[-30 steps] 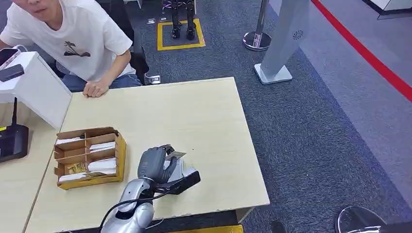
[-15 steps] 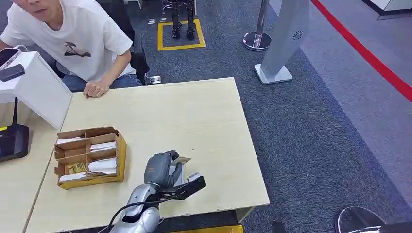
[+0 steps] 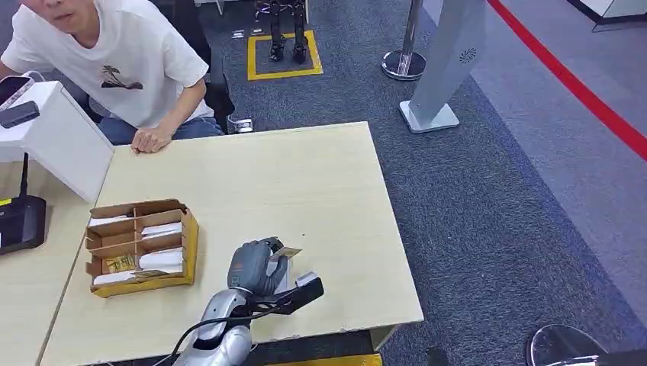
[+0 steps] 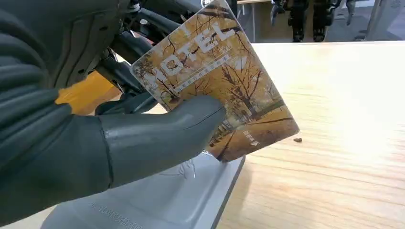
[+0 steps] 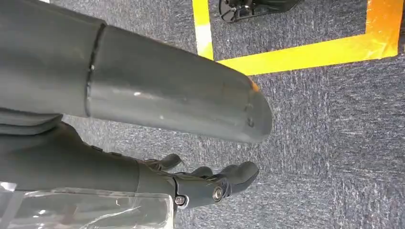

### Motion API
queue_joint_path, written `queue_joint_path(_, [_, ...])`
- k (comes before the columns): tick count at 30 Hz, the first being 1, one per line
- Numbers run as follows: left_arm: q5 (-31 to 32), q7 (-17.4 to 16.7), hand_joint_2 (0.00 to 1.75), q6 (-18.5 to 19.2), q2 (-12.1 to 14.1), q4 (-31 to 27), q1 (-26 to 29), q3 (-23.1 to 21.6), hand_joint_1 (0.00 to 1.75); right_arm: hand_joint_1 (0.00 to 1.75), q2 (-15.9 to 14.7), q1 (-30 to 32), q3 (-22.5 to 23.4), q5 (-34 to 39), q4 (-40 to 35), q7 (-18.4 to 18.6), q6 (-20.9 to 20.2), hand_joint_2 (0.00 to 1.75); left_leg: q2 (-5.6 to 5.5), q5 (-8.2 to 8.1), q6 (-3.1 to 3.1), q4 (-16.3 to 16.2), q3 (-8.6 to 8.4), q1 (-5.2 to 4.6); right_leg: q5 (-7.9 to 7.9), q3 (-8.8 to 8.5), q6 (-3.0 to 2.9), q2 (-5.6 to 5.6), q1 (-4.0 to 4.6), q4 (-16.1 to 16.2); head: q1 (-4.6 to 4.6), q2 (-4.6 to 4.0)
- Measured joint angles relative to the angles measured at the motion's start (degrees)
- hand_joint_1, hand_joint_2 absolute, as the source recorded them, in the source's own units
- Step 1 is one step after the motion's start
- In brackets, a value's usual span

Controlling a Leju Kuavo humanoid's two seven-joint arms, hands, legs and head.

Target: Pass the card to the sensor for recognition and then transmit it.

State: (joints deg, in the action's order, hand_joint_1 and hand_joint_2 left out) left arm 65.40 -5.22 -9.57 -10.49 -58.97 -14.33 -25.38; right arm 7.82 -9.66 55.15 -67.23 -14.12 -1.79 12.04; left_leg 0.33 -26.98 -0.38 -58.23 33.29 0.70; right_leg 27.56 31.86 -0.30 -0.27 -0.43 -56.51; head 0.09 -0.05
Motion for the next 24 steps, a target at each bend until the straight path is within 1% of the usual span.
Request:
queue_joint_path(4, [-0.18, -0.63, 1.75, -0.85, 0.35, -0.11, -0.36, 0.57, 1.75, 0.00, 0.00, 0.11, -0.02, 0.20, 0.00, -0.11, -0.02, 0.00, 0.00, 0.00, 0.00, 0.00, -0.01, 0.00, 0.00, -0.01, 0.00, 0.00, 0.00, 0.00, 0.00, 0.00])
queue_joint_path(11, [-0.42, -1.68, 1.75, -0.68, 2.23, -2.34, -0.68, 2.38, 1.75, 0.00, 0.00, 0.59, -0.15, 0.53, 0.00, -0.52, -0.04, 0.00, 0.00, 0.01, 0.00, 0.00, -0.03, 0.01, 0.00, -0.01, -0.01, 0.01, 0.01, -0.02, 0.00, -0.02])
queue_joint_path(15, [-0.24, -2.16, 1.75, -1.29, 3.26, -4.31, -0.70, 3.04, 1.75, 0.00, 0.00, 0.79, -0.24, 0.92, 0.00, -0.53, -0.20, 0.00, 0.01, 0.01, 0.00, 0.01, -0.01, 0.01, 0.00, 0.00, -0.01, 0.01, 0.01, -0.02, 0.02, 0.00])
queue_joint_path(19, [-0.26, -2.80, 1.75, -2.10, 5.98, -9.17, -1.19, 5.92, 1.75, 0.00, 0.00, 1.26, -0.28, 1.42, 0.00, -0.83, -0.26, 0.00, 0.01, 0.01, -0.01, 0.02, -0.02, 0.02, 0.00, 0.01, -0.01, 0.02, 0.01, -0.02, 0.00, 0.00])
queue_joint_path(24, [0.94, -3.28, 1.75, -2.16, 10.17, -15.44, -1.32, 10.10, 1.75, 0.00, 0.00, 1.86, -0.26, 2.06, 0.00, -1.31, -0.26, 0.00, 0.02, 0.03, -0.04, 0.03, -0.02, 0.04, 0.01, 0.01, -0.02, 0.03, 0.04, -0.05, 0.02, 0.00])
